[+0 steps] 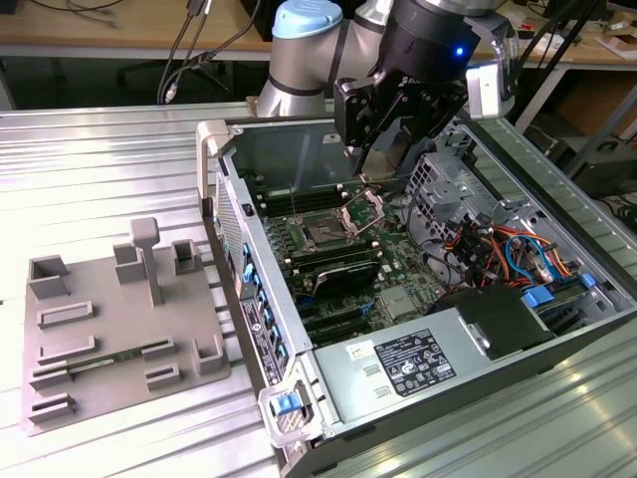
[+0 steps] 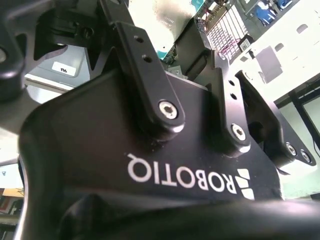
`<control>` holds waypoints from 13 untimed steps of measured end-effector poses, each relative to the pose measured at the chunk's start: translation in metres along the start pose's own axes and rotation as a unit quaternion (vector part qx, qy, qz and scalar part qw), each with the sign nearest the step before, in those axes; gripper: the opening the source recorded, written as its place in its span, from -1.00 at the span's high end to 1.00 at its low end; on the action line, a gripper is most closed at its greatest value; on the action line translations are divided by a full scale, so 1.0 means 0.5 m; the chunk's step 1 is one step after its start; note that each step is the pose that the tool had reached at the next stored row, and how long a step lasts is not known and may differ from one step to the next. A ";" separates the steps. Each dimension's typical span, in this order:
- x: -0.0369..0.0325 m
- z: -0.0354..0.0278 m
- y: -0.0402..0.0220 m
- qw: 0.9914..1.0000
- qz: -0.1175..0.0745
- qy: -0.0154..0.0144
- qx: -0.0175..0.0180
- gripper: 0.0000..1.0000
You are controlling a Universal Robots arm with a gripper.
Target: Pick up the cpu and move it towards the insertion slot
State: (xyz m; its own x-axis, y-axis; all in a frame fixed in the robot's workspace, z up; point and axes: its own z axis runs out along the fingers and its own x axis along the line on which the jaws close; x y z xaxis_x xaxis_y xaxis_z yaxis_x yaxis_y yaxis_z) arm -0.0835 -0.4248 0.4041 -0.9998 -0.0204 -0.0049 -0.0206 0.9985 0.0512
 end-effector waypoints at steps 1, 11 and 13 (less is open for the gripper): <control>0.000 0.001 0.000 1.000 0.000 0.000 0.000 -0.08; -0.018 0.005 0.000 1.000 0.000 0.000 0.000 -0.08; -0.021 0.005 0.000 1.000 0.000 0.000 0.000 -0.08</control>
State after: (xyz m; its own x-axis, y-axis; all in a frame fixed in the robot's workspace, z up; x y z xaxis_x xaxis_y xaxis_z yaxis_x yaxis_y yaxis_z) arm -0.0731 -0.4245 0.4015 -0.9998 -0.0203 -0.0048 -0.0205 0.9985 0.0511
